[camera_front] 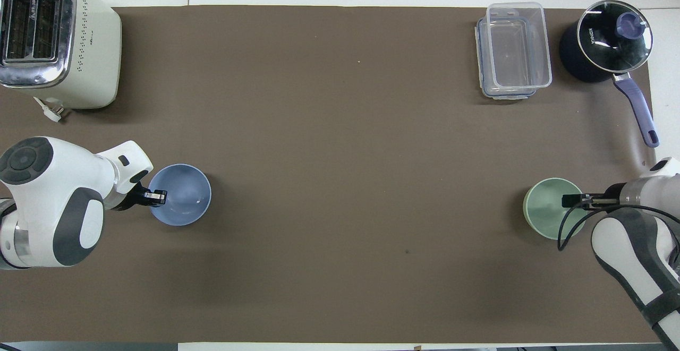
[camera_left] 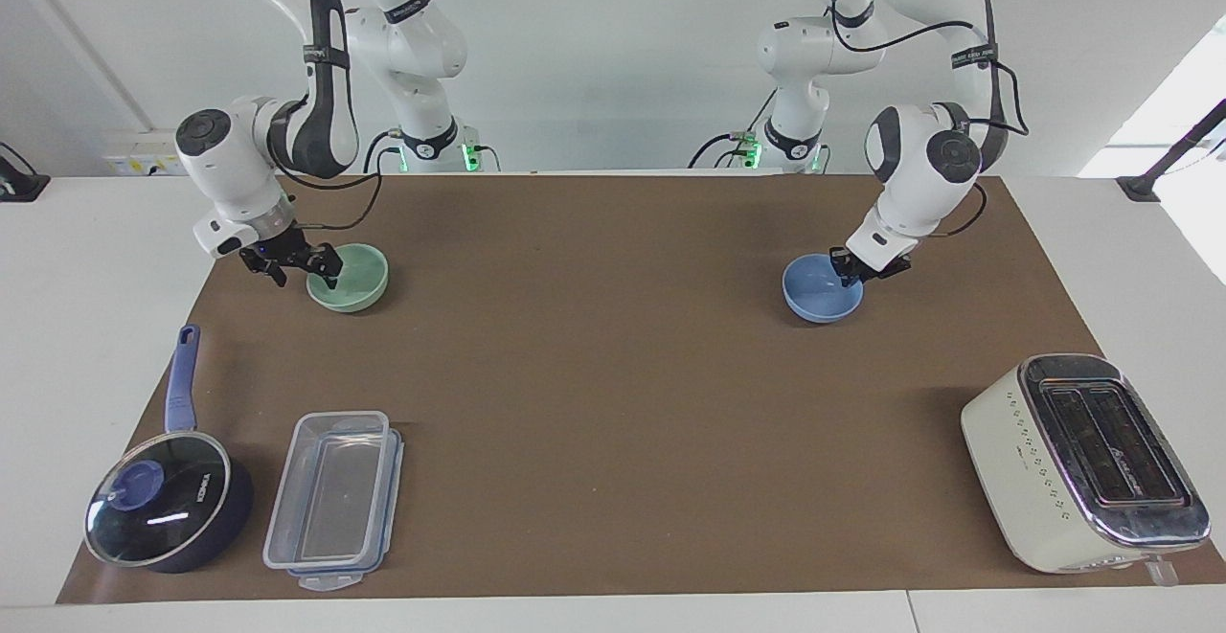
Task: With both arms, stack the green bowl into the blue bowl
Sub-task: 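Grasp the blue bowl with the left gripper while the right gripper reaches the green bowl, then slide the blue bowl toward center while the right gripper grasps the green bowl, then carry the green bowl over the blue bowl while the left gripper withdraws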
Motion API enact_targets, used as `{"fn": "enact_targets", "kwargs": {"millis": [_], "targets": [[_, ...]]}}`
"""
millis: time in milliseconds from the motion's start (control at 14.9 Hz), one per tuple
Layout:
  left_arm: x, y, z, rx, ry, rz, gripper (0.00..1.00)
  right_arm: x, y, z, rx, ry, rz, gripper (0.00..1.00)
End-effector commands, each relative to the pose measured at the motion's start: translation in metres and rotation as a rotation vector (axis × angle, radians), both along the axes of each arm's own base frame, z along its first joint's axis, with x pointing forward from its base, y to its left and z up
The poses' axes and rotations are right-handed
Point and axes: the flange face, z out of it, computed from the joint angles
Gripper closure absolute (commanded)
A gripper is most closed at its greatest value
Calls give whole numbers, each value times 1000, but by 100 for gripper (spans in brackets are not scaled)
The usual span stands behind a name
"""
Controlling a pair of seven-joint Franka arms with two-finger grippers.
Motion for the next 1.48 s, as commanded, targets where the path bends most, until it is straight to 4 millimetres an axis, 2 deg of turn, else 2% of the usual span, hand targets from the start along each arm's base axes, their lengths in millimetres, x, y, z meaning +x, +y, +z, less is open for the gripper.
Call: {"fn": "enact_targets", "kwargs": {"millis": [0, 67, 134, 268, 336, 470, 537, 604, 671, 805, 1007, 1208, 1409], "targets": [[10, -3, 9, -13, -5, 12, 100, -9, 3, 2, 45, 6, 71, 5], [24, -9, 23, -11, 10, 37, 100, -10, 3, 3, 77, 0, 101, 5], [39, -26, 38, -5, 30, 60, 100, -10, 4, 3, 101, -7, 128, 5], [63, -75, 71, -50, 55, 123, 100, -10, 3, 4, 106, -12, 148, 5], [66, -102, 84, -75, 59, 166, 100, -10, 3, 4, 105, -13, 152, 5], [55, -163, 86, -88, 62, 233, 100, -8, 0, 5, 101, -25, 175, 7], [40, -202, 85, -94, 49, 245, 100, -8, -1, 6, 100, -26, 175, 8], [24, -232, 82, -101, 42, 242, 100, -8, -3, 6, 98, -29, 171, 13], [9, -255, 74, -109, 50, 245, 100, -8, -5, 6, 98, -29, 167, 38], [-11, -293, 57, -132, 47, 248, 100, -6, -5, 7, 98, -33, 166, 99], [-30, -316, 32, -134, 39, 236, 100, -7, -5, 7, 99, -30, 157, 100], [-30, -319, 13, -120, 52, 235, 100, -6, -5, 12, 100, -31, 158, 100], [-29, -322, 0, -111, 63, 233, 100, 13, -3, 45, 95, -57, 175, 100]]}}
